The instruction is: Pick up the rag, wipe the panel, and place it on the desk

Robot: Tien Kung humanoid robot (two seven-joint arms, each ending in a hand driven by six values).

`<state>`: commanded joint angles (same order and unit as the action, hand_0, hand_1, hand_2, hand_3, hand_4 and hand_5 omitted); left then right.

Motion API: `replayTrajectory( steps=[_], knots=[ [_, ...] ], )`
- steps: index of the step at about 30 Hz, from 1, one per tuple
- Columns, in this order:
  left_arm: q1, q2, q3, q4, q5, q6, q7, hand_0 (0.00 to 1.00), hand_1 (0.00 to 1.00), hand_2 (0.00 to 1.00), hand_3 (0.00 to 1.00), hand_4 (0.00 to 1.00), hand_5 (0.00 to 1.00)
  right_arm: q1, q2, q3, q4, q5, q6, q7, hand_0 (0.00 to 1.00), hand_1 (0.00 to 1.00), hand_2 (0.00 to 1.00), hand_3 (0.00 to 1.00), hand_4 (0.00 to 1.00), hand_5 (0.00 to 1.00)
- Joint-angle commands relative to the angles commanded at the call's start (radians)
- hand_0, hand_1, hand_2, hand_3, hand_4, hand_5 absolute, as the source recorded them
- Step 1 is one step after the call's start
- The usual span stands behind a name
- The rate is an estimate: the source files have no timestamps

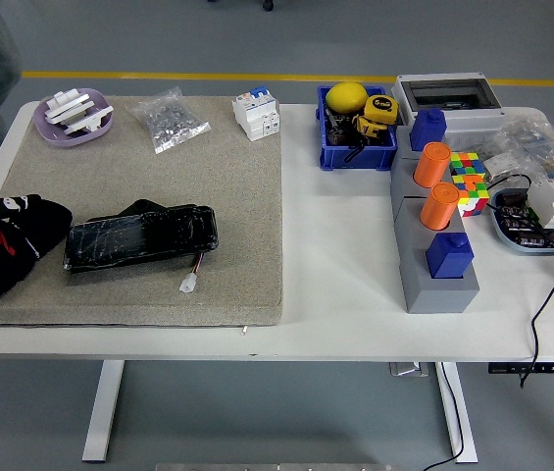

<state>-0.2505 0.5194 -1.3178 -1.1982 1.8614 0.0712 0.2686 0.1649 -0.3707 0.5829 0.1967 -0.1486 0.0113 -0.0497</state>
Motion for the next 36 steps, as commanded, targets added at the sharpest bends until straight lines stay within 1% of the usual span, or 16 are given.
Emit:
replayTrajectory(
  steps=[10, 16, 18, 21, 24, 25, 26, 30, 31, 36],
  knots=[
    [-0.014, -0.011, 0.064, 0.047, 0.006, -0.01, 0.019, 0.778, 0.908, 0.926, 0.915, 0.998, 0.477, -0.009, -0.004, -0.013, 0.002, 0.008, 0.002, 0.001, 0.719, 0.367, 0.629, 0.621, 0.998, 0.564],
    [-0.022, -0.015, 0.091, 0.092, 0.005, -0.039, 0.036, 0.783, 0.909, 0.926, 0.911, 0.998, 0.482, -0.014, -0.007, -0.011, 0.006, 0.004, 0.003, 0.001, 0.718, 0.366, 0.629, 0.621, 0.998, 0.564],
    [-0.025, -0.015, 0.095, 0.107, 0.002, -0.041, 0.038, 0.783, 0.909, 0.926, 0.911, 0.998, 0.482, -0.014, -0.008, -0.009, 0.008, -0.001, 0.004, 0.001, 0.718, 0.366, 0.629, 0.621, 0.998, 0.564],
    [-0.035, -0.013, 0.107, 0.143, -0.019, -0.032, 0.028, 0.77, 0.9, 0.926, 0.909, 0.998, 0.495, -0.017, -0.008, -0.004, 0.011, -0.008, 0.004, 0.002, 0.72, 0.369, 0.629, 0.621, 0.998, 0.564],
    [-0.047, -0.01, 0.126, 0.173, -0.041, -0.006, 0.017, 0.77, 0.9, 0.926, 0.909, 0.998, 0.495, -0.017, -0.008, -0.003, 0.013, -0.011, 0.004, 0.003, 0.72, 0.369, 0.629, 0.621, 0.998, 0.564],
    [-0.051, -0.01, 0.131, 0.18, -0.048, 0.001, 0.014, 0.685, 0.835, 0.91, 0.898, 0.998, 0.491, -0.017, -0.009, -0.003, 0.013, -0.012, 0.004, 0.002, 0.718, 0.368, 0.629, 0.621, 0.998, 0.565],
    [-0.056, -0.01, 0.138, 0.188, -0.059, 0.01, 0.008, 0.685, 0.835, 0.91, 0.898, 0.998, 0.491, -0.017, -0.009, -0.001, 0.014, -0.014, 0.004, 0.003, 0.718, 0.368, 0.629, 0.621, 0.998, 0.565],
    [-0.072, -0.013, 0.154, 0.206, -0.079, 0.029, 0.01, 0.685, 0.835, 0.91, 0.898, 0.998, 0.491, -0.016, -0.008, 0.0, 0.014, -0.016, 0.003, 0.003, 0.718, 0.368, 0.629, 0.621, 0.998, 0.565],
    [-0.076, -0.014, 0.158, 0.21, -0.083, 0.03, 0.011, 0.653, 0.794, 0.881, 0.887, 0.998, 0.495, -0.016, -0.008, 0.0, 0.015, -0.017, 0.003, 0.003, 0.717, 0.367, 0.629, 0.621, 0.998, 0.565],
    [-0.087, -0.023, 0.177, 0.225, -0.097, 0.039, 0.02, 0.653, 0.794, 0.881, 0.887, 0.998, 0.495, -0.015, -0.007, 0.017, 0.019, -0.033, 0.0, 0.005, 0.717, 0.367, 0.629, 0.621, 0.998, 0.565]
  ],
)
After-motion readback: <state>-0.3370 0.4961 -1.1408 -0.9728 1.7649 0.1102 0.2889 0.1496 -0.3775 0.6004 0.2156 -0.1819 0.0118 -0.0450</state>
